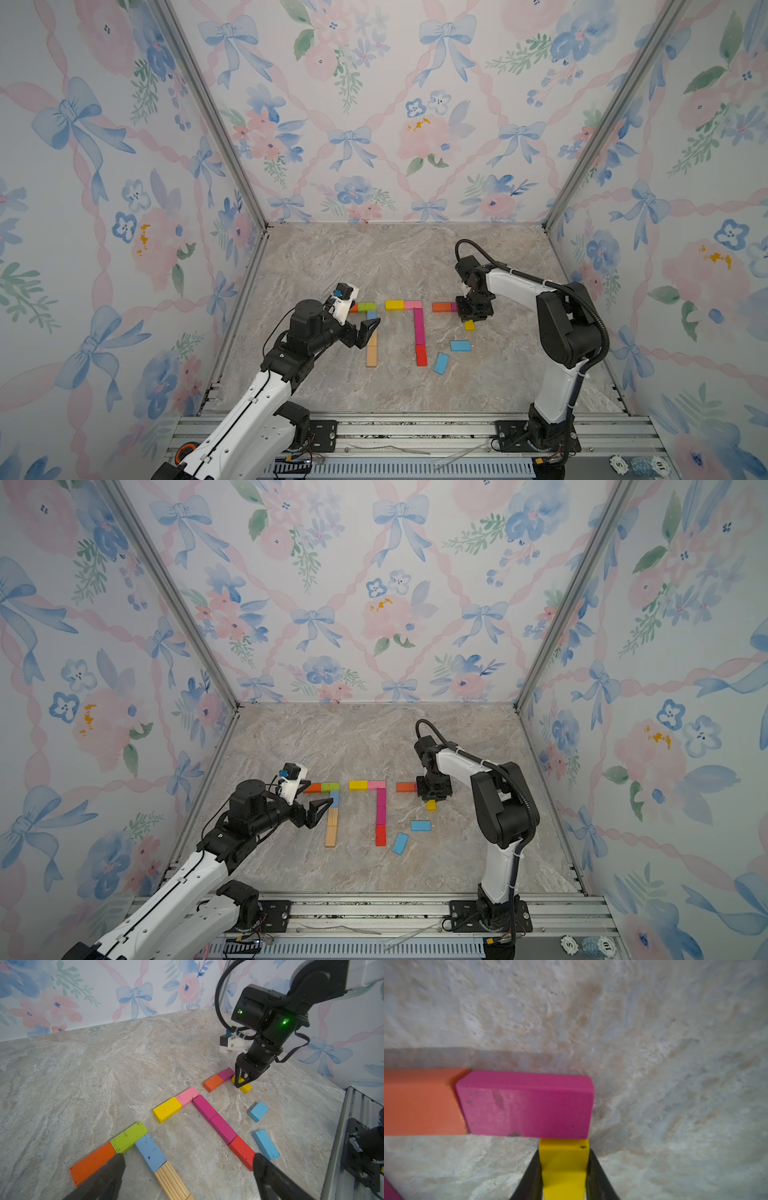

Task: Assemble the number 7 with building blocks
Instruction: Assemble the building block at the center of the board.

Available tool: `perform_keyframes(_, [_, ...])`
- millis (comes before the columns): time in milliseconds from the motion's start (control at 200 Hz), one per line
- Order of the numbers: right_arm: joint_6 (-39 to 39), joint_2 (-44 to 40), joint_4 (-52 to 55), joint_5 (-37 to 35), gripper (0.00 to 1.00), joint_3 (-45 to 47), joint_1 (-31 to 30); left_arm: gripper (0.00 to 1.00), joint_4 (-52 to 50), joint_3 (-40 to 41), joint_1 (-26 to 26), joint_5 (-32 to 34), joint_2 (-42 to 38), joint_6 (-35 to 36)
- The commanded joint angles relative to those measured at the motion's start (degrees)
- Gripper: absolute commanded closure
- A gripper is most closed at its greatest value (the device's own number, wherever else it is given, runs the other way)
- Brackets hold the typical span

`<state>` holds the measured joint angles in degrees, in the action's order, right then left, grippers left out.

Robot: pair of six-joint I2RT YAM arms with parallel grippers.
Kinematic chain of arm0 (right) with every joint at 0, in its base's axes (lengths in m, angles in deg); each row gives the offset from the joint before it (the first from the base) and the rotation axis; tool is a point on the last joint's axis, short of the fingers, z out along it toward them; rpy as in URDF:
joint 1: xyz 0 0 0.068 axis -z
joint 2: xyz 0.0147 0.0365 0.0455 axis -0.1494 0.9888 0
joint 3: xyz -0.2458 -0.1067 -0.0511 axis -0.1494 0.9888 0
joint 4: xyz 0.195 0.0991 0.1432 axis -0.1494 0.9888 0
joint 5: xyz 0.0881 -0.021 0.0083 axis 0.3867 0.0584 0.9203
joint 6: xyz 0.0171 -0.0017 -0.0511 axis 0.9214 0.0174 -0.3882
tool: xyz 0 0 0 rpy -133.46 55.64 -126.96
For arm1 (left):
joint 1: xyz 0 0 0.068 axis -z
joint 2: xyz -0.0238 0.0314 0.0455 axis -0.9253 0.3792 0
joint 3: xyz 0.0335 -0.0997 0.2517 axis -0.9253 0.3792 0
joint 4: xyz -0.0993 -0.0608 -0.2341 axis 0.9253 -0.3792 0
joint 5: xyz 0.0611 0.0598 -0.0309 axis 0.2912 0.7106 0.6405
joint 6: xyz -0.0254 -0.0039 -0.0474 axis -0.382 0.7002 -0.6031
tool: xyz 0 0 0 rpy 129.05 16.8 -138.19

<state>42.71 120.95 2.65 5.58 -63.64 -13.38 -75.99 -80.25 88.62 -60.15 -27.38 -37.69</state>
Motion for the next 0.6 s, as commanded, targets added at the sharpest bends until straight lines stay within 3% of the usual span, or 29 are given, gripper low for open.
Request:
perform_keyframes(0, [0.44,2.9,-1.51,-0.41,0.8,-0.33,-0.69,0.02,-0.61,0.75,-0.44,-0.16,-0.21,1.06])
perform_keyframes(595, [1.05,3.51,-1.78,-0.24,0.8,-0.97,-0.97,0.02,-0.61,0.76,-0.51,-0.15,-0.4,1.12])
